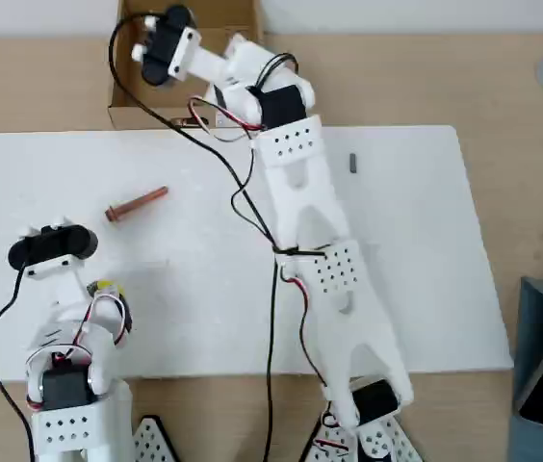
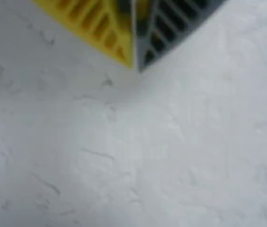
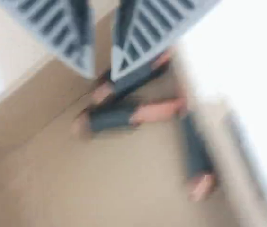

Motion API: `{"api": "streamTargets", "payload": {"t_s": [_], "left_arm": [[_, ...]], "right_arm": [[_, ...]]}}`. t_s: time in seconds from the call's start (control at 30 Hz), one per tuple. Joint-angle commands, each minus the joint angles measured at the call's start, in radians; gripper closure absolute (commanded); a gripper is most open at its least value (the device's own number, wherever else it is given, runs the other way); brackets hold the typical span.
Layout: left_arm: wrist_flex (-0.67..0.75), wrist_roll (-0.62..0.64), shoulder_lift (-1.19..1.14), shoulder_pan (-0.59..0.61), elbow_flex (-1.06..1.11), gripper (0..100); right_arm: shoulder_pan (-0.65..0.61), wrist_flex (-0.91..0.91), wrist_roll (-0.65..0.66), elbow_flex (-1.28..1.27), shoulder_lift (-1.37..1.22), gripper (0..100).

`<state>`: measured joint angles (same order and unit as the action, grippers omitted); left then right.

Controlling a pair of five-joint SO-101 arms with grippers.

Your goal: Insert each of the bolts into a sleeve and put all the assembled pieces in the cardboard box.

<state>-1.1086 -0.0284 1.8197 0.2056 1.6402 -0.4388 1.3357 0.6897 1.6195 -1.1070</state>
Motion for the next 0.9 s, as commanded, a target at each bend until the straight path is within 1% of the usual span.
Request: {"api": "streamTargets", "payload": {"t_s": [0.0, 0.13, 0.27, 0.4, 0.6, 0.73, 0.87], "left_arm": [[0.018, 0.002, 0.007, 0.009, -0.006, 100], [0.018, 0.002, 0.007, 0.009, -0.006, 100], [0.018, 0.002, 0.007, 0.009, -0.006, 100], [0.018, 0.002, 0.007, 0.011, -0.006, 100], [0.018, 0.002, 0.007, 0.011, -0.006, 100], [0.018, 0.002, 0.007, 0.011, -0.006, 100], [0.018, 0.002, 0.007, 0.011, -0.005, 100]], "right_arm": [[0.024, 0.114, 0.002, 0.048, 0.147, 98.9], [0.024, 0.213, 0.000, 0.050, 0.217, 98.9], [0.024, 0.315, -0.081, 0.050, 0.288, 98.9], [0.024, 0.451, -0.089, 0.047, 0.371, 98.9], [0.068, 0.453, -0.196, 0.025, 0.483, 98.9], [0.104, 0.453, -0.242, -0.110, 0.585, 98.9], [0.134, 0.453, -0.330, -0.357, 0.759, 98.9]]}}
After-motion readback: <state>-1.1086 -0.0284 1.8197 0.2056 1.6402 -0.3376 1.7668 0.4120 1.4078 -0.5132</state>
